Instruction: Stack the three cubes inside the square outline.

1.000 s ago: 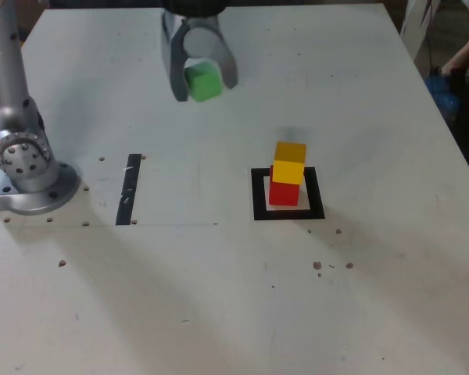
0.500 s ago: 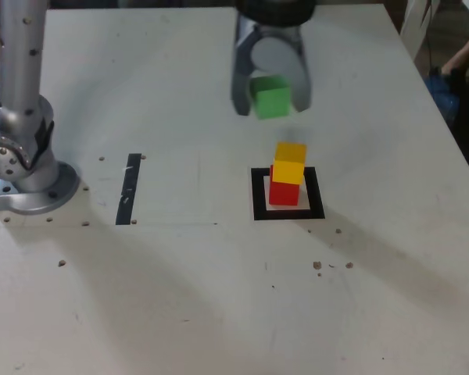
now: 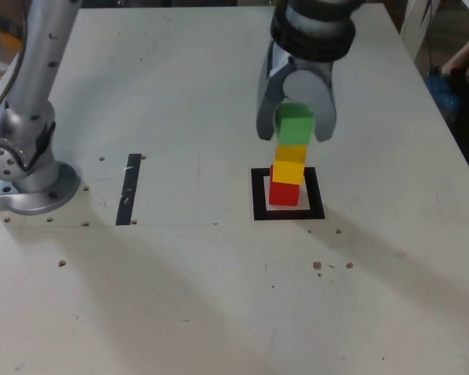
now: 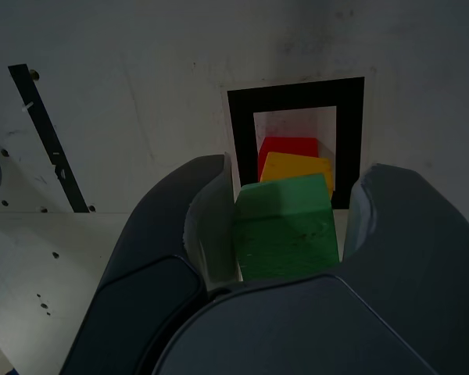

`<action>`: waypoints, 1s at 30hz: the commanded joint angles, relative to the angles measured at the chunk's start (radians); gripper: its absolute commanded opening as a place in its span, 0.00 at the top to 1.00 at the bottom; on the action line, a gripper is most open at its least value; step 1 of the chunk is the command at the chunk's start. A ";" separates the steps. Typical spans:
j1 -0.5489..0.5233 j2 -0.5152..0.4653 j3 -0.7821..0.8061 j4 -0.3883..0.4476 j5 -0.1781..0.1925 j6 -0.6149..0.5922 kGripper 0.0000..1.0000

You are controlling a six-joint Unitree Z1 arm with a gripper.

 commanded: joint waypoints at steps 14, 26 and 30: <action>-0.003 -0.019 0.031 0.011 -0.016 0.005 0.89; -0.028 -0.035 0.046 -0.011 -0.018 -0.003 0.89; -0.028 -0.029 0.048 -0.019 -0.013 -0.002 0.89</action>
